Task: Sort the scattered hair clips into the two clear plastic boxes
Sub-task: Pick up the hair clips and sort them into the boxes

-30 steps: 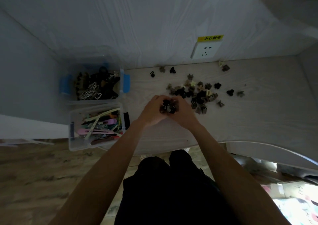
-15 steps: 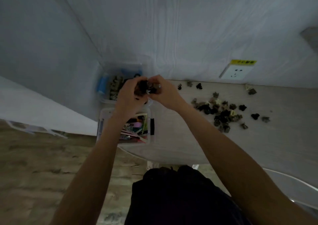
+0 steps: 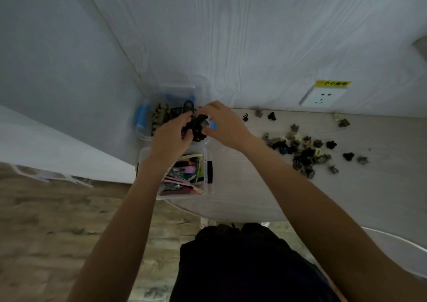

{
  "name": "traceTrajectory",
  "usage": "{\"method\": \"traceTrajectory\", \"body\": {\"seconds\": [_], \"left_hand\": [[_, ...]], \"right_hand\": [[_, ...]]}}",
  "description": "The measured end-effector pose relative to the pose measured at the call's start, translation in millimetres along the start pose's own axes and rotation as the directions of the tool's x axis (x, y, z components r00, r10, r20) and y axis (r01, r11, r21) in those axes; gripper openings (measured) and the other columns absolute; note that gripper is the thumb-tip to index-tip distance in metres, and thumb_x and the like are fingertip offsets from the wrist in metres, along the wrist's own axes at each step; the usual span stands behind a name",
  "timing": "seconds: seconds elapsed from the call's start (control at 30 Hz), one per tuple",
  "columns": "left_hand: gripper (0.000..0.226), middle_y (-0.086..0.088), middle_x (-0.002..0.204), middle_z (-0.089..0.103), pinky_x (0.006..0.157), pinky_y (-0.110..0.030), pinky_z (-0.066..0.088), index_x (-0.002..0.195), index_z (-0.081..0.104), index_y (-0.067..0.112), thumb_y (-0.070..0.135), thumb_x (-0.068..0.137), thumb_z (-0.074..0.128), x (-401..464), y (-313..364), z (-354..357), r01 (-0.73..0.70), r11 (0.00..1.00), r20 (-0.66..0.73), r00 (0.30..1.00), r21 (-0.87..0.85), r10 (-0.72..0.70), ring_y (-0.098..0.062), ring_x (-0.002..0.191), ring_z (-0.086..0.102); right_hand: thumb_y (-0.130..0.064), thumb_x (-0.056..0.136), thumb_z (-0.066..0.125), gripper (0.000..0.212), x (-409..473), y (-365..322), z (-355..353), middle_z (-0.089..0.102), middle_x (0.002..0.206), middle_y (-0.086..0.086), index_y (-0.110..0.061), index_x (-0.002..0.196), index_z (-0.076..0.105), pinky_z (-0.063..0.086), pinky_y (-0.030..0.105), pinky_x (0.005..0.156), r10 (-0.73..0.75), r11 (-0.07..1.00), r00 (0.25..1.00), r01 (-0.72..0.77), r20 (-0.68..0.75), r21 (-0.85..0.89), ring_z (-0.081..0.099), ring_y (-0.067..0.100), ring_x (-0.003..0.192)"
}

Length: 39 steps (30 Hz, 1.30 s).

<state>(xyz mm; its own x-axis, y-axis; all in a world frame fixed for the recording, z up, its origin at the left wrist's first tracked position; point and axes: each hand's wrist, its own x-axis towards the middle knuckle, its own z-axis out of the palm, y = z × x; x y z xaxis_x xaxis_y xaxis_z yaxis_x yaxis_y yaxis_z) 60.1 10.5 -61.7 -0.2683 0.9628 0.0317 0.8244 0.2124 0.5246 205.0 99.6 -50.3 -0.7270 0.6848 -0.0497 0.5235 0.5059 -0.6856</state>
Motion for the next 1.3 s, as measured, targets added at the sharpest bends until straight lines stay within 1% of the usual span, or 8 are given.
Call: {"method": "traceTrajectory", "body": {"seconds": [0.13, 0.23, 0.37, 0.5, 0.63, 0.83, 1.03, 1.3], "left_hand": [[0.028, -0.005, 0.105, 0.067, 0.076, -0.029, 0.052, 0.113, 0.061, 0.012, 0.017, 0.088, 0.051, -9.0, 13.8, 13.2, -0.290, 0.949, -0.238, 0.920, 0.124, 0.312, -0.021, 0.095, 0.061], [0.023, -0.004, 0.099, 0.067, 0.077, -0.024, 0.048, 0.109, 0.063, 0.011, 0.012, 0.088, 0.053, -14.9, 43.7, 36.7, -0.456, 0.890, -0.243, 0.861, 0.018, 0.446, -0.016, 0.092, 0.058], [0.037, -0.006, 0.117, 0.061, 0.083, -0.030, 0.050, 0.123, 0.055, 0.014, 0.015, 0.085, 0.054, -13.1, 93.7, 85.1, -0.449, 0.877, 0.007, 0.890, -0.173, 0.456, -0.017, 0.109, 0.050], [0.083, -0.014, 0.155, 0.014, 0.112, -0.042, 0.025, 0.147, 0.014, 0.021, 0.030, 0.082, 0.065, 10.5, 121.0, 128.8, -0.240, 0.969, 0.430, 0.869, -0.067, 0.245, -0.032, 0.140, 0.016], [0.106, -0.014, 0.154, 0.005, 0.107, -0.048, 0.029, 0.147, -0.001, 0.026, 0.042, 0.073, 0.074, 33.6, 123.3, 155.2, -0.175, 0.982, 0.571, 0.814, 0.071, 0.104, -0.038, 0.138, 0.014], [0.094, -0.012, 0.142, 0.027, 0.090, -0.045, 0.047, 0.146, 0.015, 0.027, 0.038, 0.072, 0.073, 22.9, 123.1, 172.9, -0.443, 0.895, 0.589, 0.736, 0.048, 0.333, -0.034, 0.121, 0.031], [0.067, -0.015, 0.131, 0.039, 0.093, -0.039, 0.044, 0.137, 0.038, 0.019, 0.032, 0.078, 0.069, 9.9, 117.3, 176.2, -0.323, 0.941, 0.529, 0.783, -0.102, 0.326, -0.032, 0.110, 0.045], [0.046, -0.012, 0.121, 0.043, 0.083, -0.030, 0.045, 0.124, 0.046, 0.016, 0.025, 0.082, 0.064, 3.9, 126.1, 173.0, -0.204, 0.969, 0.502, 0.830, -0.135, 0.245, -0.026, 0.099, 0.054]], "right_hand": [[-0.015, 0.088, 0.057, 0.028, -60.9, 23.7, -10.2, 0.059, 0.113, 0.005, -0.014, 0.117, 0.058, 0.041, 0.023, 0.086, 0.034, 0.999, 0.954, -0.043, -0.298, -0.025, 0.055, 0.019, 0.102], [-0.015, 0.089, 0.056, 0.026, -118.6, 54.1, -10.4, 0.062, 0.112, 0.005, -0.015, 0.115, 0.060, 0.042, 0.028, 0.088, 0.224, 0.970, 0.886, -0.245, -0.406, 0.000, 0.055, 0.023, 0.104], [-0.015, 0.083, 0.064, 0.035, -179.3, 100.4, -5.6, 0.060, 0.112, 0.014, -0.010, 0.116, 0.058, 0.046, 0.042, 0.089, 0.532, 0.812, 0.699, -0.581, -0.479, 0.055, 0.053, 0.035, 0.104], [-0.035, 0.079, 0.070, 0.073, -202.7, 129.0, -9.7, 0.029, 0.141, 0.015, -0.018, 0.139, 0.032, 0.037, 0.046, 0.097, 0.745, 0.629, 0.577, -0.774, -0.333, 0.067, 0.034, 0.037, 0.124], [-0.036, 0.074, 0.075, 0.095, -195.3, 137.2, -5.8, 0.023, 0.144, 0.015, -0.025, 0.146, 0.013, 0.041, 0.046, 0.095, 0.784, 0.606, 0.566, -0.787, -0.254, 0.118, 0.035, 0.037, 0.125], [-0.029, 0.081, 0.069, 0.084, -166.9, 129.8, 6.5, 0.013, 0.151, 0.014, -0.028, 0.145, 0.014, 0.039, 0.047, 0.096, 0.749, 0.655, 0.628, -0.750, -0.212, 0.094, 0.027, 0.036, 0.130], [-0.021, 0.083, 0.067, 0.065, -153.6, 132.1, 11.7, 0.037, 0.134, 0.017, -0.016, 0.136, 0.031, 0.046, 0.043, 0.091, 0.719, 0.690, 0.660, -0.717, -0.219, 0.102, 0.049, 0.035, 0.113], [-0.017, 0.085, 0.063, 0.041, -154.8, 127.6, 11.2, 0.046, 0.125, 0.014, -0.014, 0.123, 0.048, 0.046, 0.038, 0.082, 0.670, 0.737, 0.689, -0.663, -0.277, 0.131, 0.055, 0.033, 0.100]]}}
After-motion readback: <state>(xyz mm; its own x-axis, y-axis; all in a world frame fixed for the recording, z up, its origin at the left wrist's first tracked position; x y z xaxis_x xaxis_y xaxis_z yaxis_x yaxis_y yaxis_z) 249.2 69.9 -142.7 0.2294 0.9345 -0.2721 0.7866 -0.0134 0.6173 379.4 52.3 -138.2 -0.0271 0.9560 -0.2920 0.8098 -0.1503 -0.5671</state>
